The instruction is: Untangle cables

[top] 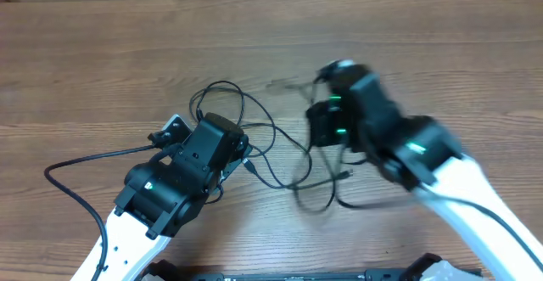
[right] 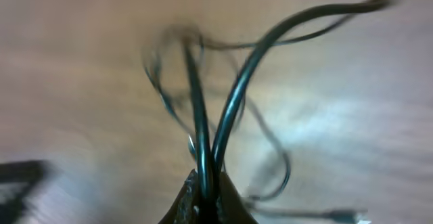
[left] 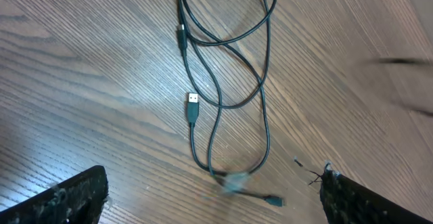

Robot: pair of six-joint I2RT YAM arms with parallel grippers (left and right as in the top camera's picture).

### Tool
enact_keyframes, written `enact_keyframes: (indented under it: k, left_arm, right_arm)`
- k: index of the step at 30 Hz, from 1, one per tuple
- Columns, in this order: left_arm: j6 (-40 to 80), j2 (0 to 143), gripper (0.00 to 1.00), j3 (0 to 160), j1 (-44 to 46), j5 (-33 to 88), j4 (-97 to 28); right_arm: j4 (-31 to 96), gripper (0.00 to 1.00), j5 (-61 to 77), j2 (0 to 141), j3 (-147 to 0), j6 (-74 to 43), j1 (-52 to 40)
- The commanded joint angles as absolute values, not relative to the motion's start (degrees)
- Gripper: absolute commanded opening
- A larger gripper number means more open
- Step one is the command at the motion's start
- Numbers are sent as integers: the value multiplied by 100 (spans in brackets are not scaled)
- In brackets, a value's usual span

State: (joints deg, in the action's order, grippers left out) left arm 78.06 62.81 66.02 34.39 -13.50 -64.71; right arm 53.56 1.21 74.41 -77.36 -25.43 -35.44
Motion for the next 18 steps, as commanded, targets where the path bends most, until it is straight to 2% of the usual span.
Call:
enact_keyframes:
  k: [1, 6, 14, 18]
  left_arm:
    - [7822, 6300, 100, 6598, 3452, -1389, -6471]
    - [7822, 6300, 99, 6598, 3452, -1389, -6469]
    - [7822, 6300, 99, 6598, 3452, -1389, -6469]
    - [7822, 6300, 99, 6598, 3452, -1391, -6469]
  right_arm:
    - [5443, 4, -163, 6659, -7819, -2493, -3242]
    - [5660, 4, -1330, 5857, -7819, -2239, -2904]
    - [5513, 4, -5601, 5489, -7797, -2244, -2147]
    - [5103, 4, -7002, 5791, -7747, -2244, -1411]
